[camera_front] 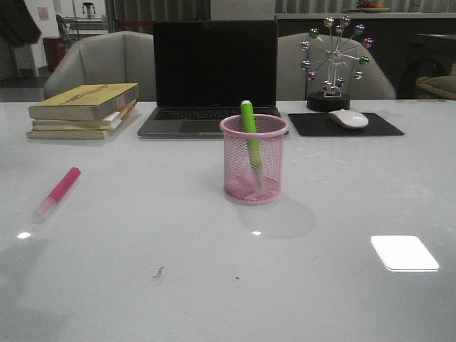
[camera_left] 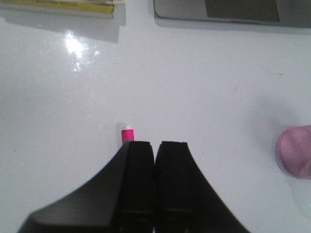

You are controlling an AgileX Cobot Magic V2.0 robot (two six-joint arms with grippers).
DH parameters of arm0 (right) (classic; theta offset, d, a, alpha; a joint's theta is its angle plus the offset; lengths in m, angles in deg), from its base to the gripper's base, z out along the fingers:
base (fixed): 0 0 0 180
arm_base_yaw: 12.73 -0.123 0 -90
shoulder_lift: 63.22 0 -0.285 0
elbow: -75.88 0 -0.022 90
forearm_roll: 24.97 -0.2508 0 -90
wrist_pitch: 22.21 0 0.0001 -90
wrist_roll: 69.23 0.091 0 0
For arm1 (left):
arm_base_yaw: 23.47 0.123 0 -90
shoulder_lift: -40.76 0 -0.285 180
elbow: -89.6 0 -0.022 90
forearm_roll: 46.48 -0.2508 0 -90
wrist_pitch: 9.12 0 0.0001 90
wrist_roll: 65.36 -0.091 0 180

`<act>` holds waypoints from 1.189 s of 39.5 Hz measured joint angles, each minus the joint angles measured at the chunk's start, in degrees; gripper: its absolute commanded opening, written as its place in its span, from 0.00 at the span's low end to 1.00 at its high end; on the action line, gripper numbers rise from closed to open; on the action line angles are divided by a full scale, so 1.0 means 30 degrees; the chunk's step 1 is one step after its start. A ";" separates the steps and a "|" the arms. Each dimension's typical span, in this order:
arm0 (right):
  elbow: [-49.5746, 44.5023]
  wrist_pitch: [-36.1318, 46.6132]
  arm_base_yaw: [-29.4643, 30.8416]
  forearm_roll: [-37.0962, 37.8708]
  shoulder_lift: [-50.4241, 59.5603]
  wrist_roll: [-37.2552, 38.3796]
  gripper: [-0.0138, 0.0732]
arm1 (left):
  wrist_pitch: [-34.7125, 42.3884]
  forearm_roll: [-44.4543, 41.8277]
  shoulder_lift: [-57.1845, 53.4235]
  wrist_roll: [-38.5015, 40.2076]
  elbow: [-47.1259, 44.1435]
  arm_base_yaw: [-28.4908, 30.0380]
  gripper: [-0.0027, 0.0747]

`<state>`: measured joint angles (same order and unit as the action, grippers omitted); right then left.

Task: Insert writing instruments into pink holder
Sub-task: 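Lower the left gripper onto the pink marker and grasp it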

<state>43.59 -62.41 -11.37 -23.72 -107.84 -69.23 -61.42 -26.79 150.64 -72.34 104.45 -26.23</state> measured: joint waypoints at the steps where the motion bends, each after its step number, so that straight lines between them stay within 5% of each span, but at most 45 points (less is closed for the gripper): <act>1: 0.0000 -0.0079 0.0000 0.0000 0.0000 0.0000 0.59 | -0.0069 0.0083 0.0280 0.0000 0.0003 0.0000 0.19; 20: -0.1667 -0.0766 0.0000 0.0000 0.0000 0.0000 0.59 | 0.0503 0.0055 0.3882 0.0000 0.0127 -0.1330 0.48; 47: -0.1732 -0.0807 0.0000 0.0000 0.0000 0.0000 0.59 | 0.1638 -0.3309 0.6807 0.0000 0.0184 -0.2066 0.49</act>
<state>38.40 -64.83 -11.37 -23.72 -107.84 -69.23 -56.50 -36.71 171.06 -72.34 105.00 -32.43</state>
